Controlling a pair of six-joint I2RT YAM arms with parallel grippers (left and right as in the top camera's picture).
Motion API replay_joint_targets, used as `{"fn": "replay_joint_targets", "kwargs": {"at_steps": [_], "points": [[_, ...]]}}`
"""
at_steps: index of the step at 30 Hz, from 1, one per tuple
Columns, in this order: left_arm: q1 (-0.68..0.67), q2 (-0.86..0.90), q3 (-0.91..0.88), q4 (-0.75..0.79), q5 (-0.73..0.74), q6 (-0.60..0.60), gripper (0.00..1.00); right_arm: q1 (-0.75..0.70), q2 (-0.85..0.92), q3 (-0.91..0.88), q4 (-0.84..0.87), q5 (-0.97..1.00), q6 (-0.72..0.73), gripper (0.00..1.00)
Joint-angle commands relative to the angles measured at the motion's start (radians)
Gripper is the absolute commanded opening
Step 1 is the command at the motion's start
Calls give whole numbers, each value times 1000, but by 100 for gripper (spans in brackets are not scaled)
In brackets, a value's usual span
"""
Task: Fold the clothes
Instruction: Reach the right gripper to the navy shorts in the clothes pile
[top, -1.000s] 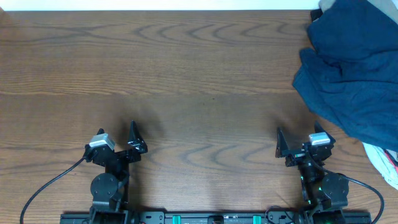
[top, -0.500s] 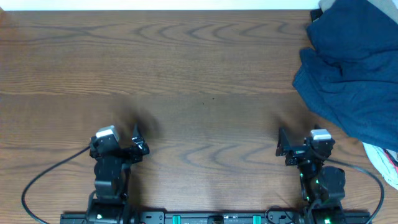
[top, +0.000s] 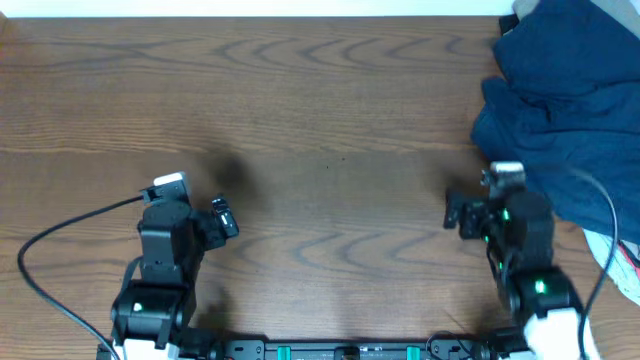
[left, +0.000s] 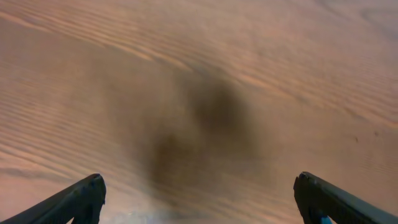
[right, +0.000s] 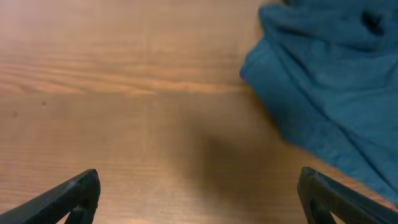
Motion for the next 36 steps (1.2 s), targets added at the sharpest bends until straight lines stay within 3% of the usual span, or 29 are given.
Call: {"fn": "replay_joint_targets", "kwargs": {"at_steps": [1, 6, 13, 16, 21, 28, 34, 35, 36], "points": [[5, 16, 45, -37, 74, -1, 98, -18, 157, 139, -82, -25, -40, 99], [5, 16, 47, -86, 89, -2, 98, -80, 409, 340, -207, -40, -134, 99], [5, 17, 47, -109, 89, -2, 98, -100, 561, 395, -49, -24, -111, 99], [5, 17, 47, -108, 89, -2, 98, -122, 639, 395, 56, 77, -111, 86], [5, 17, 47, -108, 89, -2, 98, -152, 769, 395, 138, 116, -156, 74], [5, 17, 47, -108, 88, -2, 98, -197, 932, 395, 219, 148, -156, 70], [5, 19, 47, -108, 88, -2, 98, -233, 1007, 395, 235, 181, -151, 51], [5, 19, 47, -108, 88, -2, 98, -237, 1007, 395, 234, 180, -149, 38], [5, 19, 47, -108, 88, -2, 98, -239, 1004, 395, 235, 180, -133, 18]]}}
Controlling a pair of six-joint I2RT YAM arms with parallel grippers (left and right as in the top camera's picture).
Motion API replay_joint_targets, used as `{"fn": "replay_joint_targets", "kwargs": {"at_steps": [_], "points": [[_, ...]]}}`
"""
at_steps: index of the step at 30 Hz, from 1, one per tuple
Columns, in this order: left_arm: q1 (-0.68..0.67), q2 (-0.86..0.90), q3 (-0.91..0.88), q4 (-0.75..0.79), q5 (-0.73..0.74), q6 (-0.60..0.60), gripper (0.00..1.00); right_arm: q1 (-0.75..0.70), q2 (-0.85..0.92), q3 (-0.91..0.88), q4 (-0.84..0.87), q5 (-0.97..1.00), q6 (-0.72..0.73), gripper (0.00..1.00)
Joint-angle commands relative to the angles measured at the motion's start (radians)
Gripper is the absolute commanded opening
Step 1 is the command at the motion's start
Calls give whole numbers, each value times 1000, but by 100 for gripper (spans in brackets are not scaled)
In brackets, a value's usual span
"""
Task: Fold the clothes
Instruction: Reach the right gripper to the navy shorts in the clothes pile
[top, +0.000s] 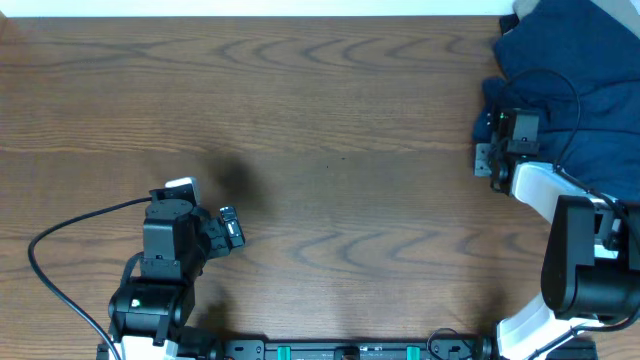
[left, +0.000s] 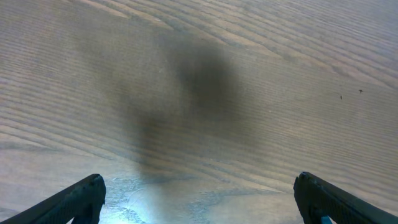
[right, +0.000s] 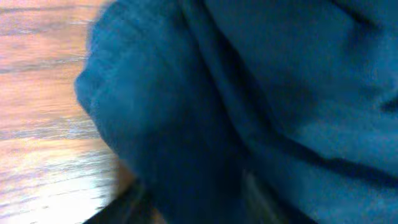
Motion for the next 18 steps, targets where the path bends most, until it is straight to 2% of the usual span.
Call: {"fn": "replay_joint_targets", "kwargs": {"at_steps": [1, 3, 9, 12, 18], "points": [[5, 4, 23, -1, 2, -1, 98, -22, 30, -5, -20, 33, 25, 1], [5, 4, 23, -1, 2, -1, 98, -18, 3, 2, -34, -20, 46, 1], [5, 4, 23, -1, 2, -1, 98, -6, -196, 87, -117, -365, 47, 1], [5, 4, 23, -1, 2, -1, 98, -3, -310, 125, -122, -570, 109, 1], [5, 4, 23, -1, 2, -1, 98, 37, -458, 131, -169, -898, 125, 1]]}}
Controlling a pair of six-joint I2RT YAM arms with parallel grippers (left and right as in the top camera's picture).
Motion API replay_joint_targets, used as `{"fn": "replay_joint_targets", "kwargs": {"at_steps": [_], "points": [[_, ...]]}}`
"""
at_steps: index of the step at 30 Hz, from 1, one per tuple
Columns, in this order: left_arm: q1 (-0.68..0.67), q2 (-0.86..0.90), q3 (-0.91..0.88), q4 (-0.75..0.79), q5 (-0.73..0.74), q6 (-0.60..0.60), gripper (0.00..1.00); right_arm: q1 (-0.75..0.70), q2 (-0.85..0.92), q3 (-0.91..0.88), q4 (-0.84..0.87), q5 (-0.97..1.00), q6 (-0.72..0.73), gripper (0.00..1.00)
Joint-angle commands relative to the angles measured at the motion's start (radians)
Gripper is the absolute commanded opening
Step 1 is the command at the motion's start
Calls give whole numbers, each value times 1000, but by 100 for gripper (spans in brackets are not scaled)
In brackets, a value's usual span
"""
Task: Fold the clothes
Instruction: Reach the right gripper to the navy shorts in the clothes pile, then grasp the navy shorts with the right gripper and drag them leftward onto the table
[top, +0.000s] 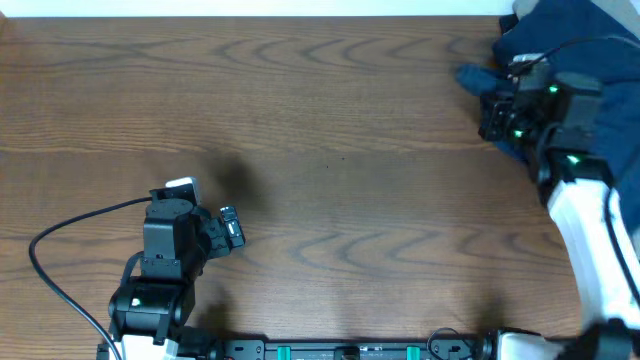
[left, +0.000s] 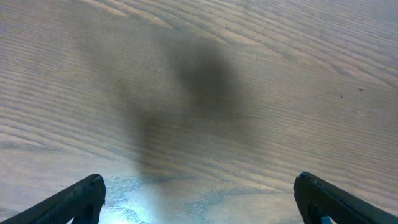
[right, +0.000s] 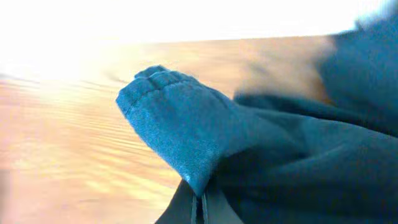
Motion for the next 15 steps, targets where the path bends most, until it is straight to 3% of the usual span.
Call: {"fn": "replay_joint_targets", "kwargs": {"at_steps": [1, 5, 10, 15], "points": [[5, -1, 23, -1, -1, -1, 98, 61, -39, 0, -49, -315, 32, 1], [5, -1, 23, -1, -1, -1, 98, 179, -42, 0, -79, -432, 58, 1], [5, -1, 23, -1, -1, -1, 98, 384, -25, 0, -8, -422, 92, 1], [5, -1, 23, -1, -1, -1, 98, 568, -7, 0, 58, -189, 140, 1]]}}
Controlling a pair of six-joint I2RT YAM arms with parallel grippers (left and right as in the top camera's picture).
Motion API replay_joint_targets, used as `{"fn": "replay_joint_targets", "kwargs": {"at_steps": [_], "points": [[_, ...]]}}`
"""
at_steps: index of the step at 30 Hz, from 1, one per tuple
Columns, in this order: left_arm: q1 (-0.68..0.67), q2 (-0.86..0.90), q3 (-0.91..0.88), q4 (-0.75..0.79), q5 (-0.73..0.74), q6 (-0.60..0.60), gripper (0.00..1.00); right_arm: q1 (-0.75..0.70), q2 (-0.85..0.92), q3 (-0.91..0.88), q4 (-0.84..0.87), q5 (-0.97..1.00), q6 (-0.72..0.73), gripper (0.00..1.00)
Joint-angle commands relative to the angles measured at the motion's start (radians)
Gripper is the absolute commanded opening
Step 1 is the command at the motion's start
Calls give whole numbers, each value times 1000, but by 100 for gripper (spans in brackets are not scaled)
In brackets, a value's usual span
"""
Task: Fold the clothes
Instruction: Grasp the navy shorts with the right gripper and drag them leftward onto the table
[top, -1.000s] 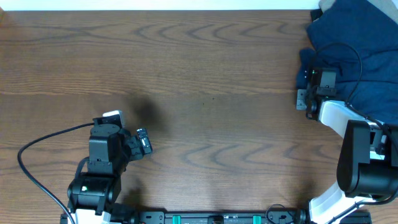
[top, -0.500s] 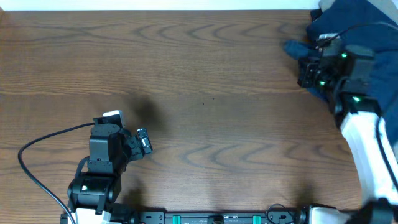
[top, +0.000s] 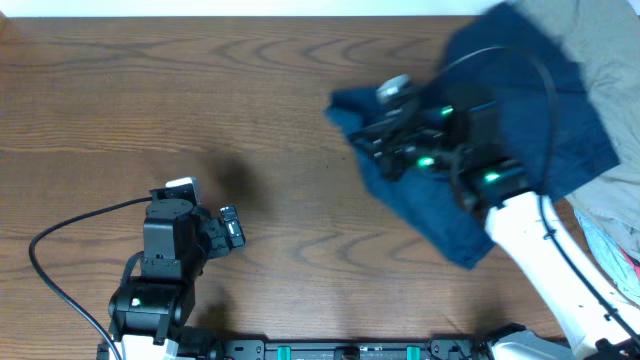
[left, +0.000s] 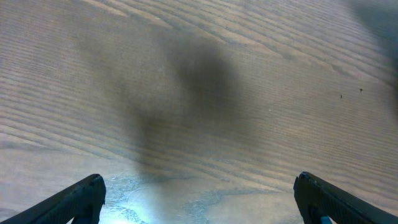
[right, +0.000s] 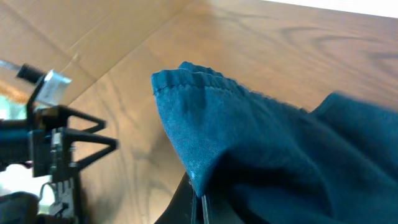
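Observation:
A dark blue garment (top: 500, 150) hangs and trails from the table's back right toward the middle. My right gripper (top: 375, 140) is shut on its hemmed edge, held above the wood. In the right wrist view the stitched hem (right: 186, 81) sticks up from the closed jaws of the right gripper (right: 200, 202), and the cloth hides the fingertips. My left gripper (top: 228, 225) stands open at the front left over bare wood. Its two dark fingertips (left: 81, 196) are wide apart with nothing between them; the left gripper (left: 199, 202) is far from the garment.
A grey-beige cloth (top: 610, 60) lies at the back right corner where the blue garment lay. A white and red item (top: 628, 262) shows at the right edge. The wooden table (top: 200, 80) spreads left of the garment. The left arm's cable (top: 60, 240) loops at the front left.
My right gripper has moved left from the back right to near the table's middle, still shut on the hem. The blue garment has come with it, uncovering the grey cloth. The left arm has not moved.
Both grippers stood open near the front, the blue garment heaped at the back right. The right gripper was then at the heap's left edge, then shut on a hemmed fold there. Now it holds that hem near mid-table with the garment drawn out.

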Motion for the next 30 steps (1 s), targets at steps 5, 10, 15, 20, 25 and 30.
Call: {"fn": "replay_joint_targets", "kwargs": {"at_steps": [5, 10, 15, 20, 25, 30], "points": [[5, -1, 23, -2, -1, -1, 98, 168, 13, 0, -22, 363, 45, 64], [5, -1, 23, -2, -1, -1, 98, 152, 13, 0, -116, 504, 66, 99], [5, -1, 23, -2, -1, -1, 98, 118, 13, 0, -332, 647, 68, 99], [5, -1, 23, 0, -1, -2, 98, 105, 16, -8, -532, 859, 68, 99], [5, -1, 23, 0, -1, -2, 98, 105, 25, -10, -663, 843, 90, 99], [5, -1, 23, 15, -1, -2, 98, 105, 40, -10, -770, 770, 123, 99]]}}
